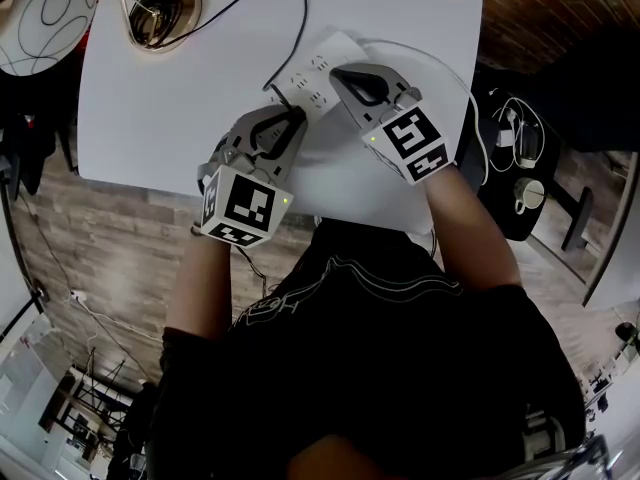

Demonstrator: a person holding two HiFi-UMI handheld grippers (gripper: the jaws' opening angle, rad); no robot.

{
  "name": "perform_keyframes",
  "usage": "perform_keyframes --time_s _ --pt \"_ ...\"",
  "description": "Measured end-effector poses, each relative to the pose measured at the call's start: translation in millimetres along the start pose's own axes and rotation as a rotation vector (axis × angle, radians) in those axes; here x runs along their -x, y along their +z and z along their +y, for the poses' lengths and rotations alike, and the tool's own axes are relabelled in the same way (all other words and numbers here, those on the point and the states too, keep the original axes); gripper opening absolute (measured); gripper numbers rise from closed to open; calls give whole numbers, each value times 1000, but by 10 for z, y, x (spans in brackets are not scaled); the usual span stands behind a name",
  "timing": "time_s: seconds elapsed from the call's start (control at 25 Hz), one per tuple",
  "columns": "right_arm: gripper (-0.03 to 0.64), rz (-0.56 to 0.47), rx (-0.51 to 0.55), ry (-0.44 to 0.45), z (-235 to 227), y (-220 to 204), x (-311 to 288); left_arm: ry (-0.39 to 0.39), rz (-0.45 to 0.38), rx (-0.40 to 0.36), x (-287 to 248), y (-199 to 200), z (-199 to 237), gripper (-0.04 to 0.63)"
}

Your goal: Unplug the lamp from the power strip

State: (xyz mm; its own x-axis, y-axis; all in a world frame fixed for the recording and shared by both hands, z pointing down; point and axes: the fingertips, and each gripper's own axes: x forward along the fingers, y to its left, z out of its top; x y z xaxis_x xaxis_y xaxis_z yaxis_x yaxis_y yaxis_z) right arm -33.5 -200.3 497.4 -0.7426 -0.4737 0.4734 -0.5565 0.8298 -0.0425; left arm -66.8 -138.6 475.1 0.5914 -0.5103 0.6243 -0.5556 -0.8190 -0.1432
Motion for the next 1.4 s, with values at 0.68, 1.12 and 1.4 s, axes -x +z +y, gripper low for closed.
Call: perform_keyframes --time_s 0.68,1.12,1.4 --pt "-5 0 4 16 12 -11 10 -16 -17 44 28 31 -8 44" --pt "-3 19 -16 34 16 -19 -4 -62 -183 335 277 489 377 46" --pt "-3 44 -107 104 60 12 59 -69 -217 477 446 629 386 48"
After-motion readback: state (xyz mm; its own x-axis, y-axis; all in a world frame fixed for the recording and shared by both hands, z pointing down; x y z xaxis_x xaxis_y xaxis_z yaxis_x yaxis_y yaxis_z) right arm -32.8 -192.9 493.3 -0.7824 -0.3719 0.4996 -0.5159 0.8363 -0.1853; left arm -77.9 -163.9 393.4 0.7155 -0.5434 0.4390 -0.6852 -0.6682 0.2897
